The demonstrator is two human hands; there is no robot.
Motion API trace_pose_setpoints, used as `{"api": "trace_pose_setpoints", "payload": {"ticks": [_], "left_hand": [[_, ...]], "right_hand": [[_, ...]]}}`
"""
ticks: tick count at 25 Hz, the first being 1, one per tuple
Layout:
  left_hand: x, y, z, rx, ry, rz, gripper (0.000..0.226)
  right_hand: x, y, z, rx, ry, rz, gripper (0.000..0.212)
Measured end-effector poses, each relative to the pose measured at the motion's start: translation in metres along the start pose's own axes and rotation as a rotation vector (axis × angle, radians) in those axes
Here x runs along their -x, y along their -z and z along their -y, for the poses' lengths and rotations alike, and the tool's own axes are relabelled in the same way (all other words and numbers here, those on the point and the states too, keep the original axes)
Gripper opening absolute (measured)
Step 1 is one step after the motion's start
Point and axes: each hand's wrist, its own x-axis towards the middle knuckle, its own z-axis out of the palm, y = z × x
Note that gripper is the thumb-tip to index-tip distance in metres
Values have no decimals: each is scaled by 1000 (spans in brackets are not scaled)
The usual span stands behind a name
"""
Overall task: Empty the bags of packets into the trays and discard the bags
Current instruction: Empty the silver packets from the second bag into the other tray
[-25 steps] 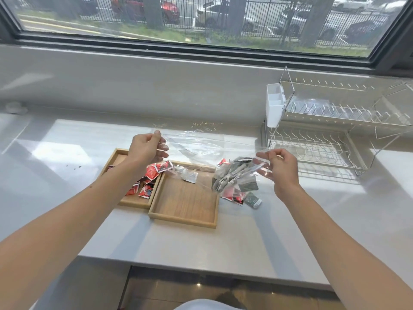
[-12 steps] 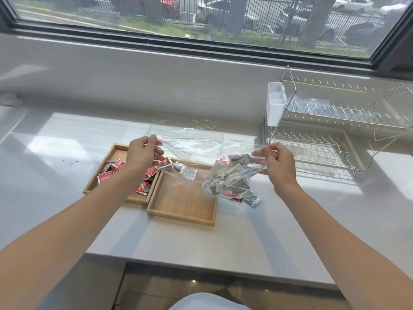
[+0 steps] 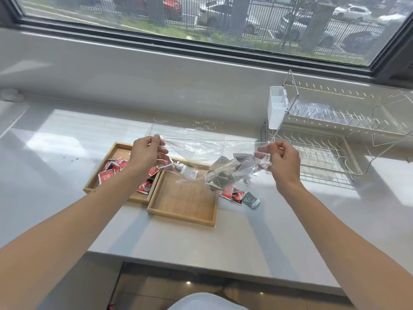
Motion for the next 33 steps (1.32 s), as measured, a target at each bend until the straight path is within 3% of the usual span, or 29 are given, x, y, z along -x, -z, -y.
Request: {"api": "trace_pose_setpoints", "payload": {"ticks": [10,33], "left_hand": [[1,1,8,20,63,-1,30],[1,-3,37,73,99,-19,29]], "right_hand": [[-2,-5,24,48,51,94,15],[7,-6,41,87,117,70,17]]}}
